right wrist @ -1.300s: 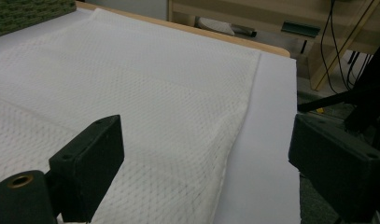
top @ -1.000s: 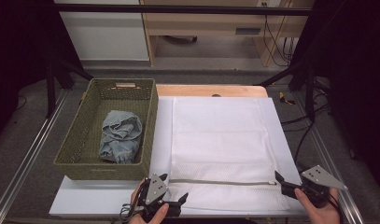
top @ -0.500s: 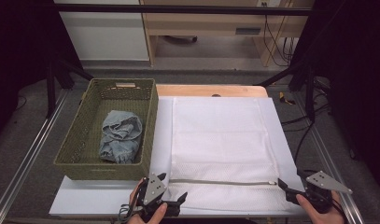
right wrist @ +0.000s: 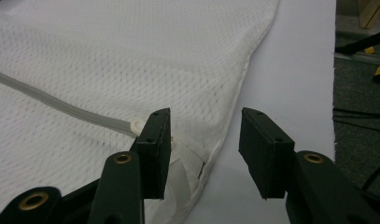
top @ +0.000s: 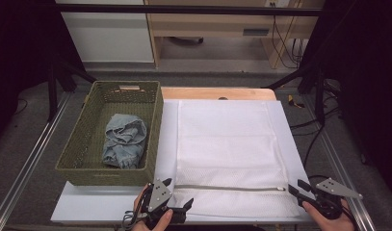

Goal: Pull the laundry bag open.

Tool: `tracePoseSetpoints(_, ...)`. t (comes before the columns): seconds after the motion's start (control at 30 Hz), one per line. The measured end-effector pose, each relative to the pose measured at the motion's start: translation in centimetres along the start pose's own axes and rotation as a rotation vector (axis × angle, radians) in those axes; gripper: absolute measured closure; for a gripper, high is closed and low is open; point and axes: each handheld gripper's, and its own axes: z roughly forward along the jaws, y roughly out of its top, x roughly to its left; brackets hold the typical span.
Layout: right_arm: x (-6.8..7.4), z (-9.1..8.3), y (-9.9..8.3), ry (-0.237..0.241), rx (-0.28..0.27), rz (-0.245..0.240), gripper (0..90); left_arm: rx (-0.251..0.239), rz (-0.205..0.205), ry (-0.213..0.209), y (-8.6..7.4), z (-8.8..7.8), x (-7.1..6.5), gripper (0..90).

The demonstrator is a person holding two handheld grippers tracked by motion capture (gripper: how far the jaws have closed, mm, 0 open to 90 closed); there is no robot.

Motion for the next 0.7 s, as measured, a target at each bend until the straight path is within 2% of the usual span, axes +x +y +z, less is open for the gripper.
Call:
tracePoseSetpoints(0.17,-0.1,0.2,-0.3,0.009,0.022,0.020,54.3,-0.003,-0.026,0.009,-0.1,-0.3,0.2,8.1)
tracePoseSetpoints(0.33,0.0,0.4,-0.5,0.018,0.053,0.026,50.4,-0.027,-0.058,0.015,-0.4,-1.6,0.1,8.1)
tracePoseSetpoints(0.53,0.3,0.8,-0.6,0.035,0.084,0.026,48.6,-0.041,-0.069,0.019,-0.7,-2.7,0.1,8.1)
tracePoseSetpoints(0.7,0.5,1.0,-0.7,0.030,0.106,0.005,48.1,-0.042,-0.073,0.021,-0.9,-3.1,0.0,8.1)
